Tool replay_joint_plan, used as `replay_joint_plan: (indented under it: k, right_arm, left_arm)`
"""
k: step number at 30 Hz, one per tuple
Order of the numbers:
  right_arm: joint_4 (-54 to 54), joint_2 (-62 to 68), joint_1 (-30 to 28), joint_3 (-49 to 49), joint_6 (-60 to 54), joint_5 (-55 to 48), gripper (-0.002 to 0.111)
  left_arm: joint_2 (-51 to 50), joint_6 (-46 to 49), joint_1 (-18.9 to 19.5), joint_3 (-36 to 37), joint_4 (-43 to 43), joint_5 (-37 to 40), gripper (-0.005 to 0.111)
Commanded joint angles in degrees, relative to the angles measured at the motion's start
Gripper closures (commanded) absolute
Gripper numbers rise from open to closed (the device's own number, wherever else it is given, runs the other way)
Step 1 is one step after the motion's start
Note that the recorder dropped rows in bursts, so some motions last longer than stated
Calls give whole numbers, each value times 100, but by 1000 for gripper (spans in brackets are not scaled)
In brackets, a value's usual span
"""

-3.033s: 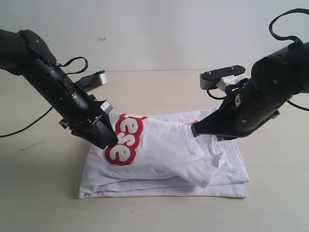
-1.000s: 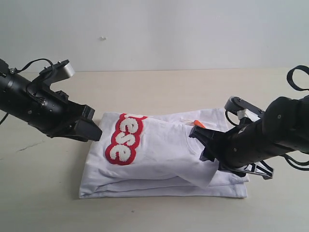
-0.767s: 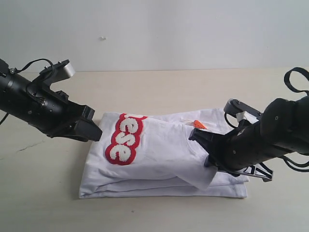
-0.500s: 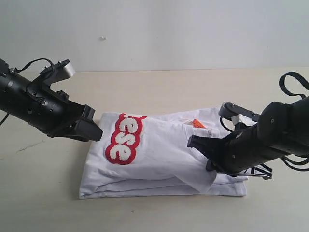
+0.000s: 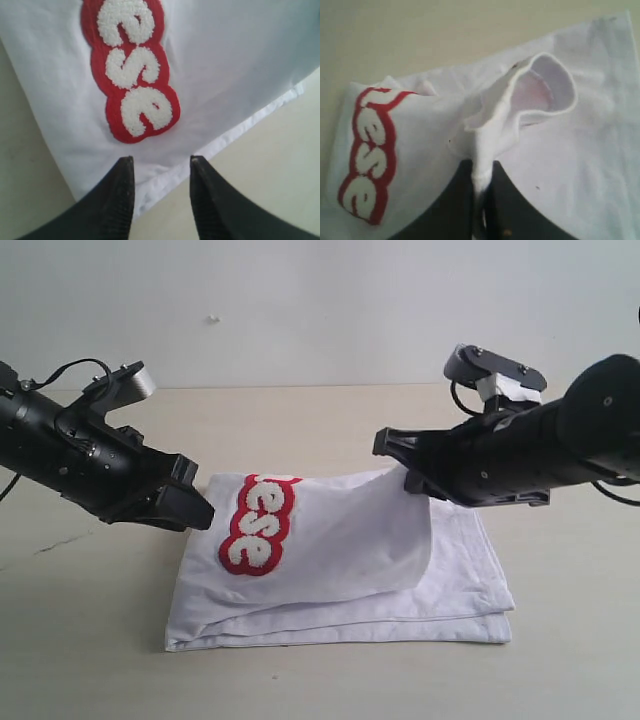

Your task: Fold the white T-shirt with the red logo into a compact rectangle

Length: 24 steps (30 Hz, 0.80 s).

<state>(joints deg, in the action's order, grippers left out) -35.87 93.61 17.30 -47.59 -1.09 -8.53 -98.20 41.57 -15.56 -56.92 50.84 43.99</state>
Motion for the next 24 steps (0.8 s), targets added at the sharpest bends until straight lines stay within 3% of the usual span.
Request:
replay_joint_plan:
  k: [1,10,16,24]
  right_arm:
    - [67,-48,0,-333,-229,-257,108]
    - [433,127,0,-365,-229,-564,108]
    - [1000,381,0,-365,198,-343,108]
    - [1012,-72,0,-365,195,-40,108]
  left_arm:
    - [10,37,14,9,64,60,69]
    - [10,37,14,9,63,179,69]
    - [10,218,14,22,63,676,69]
    - [-536,642,14,191,430,470,69]
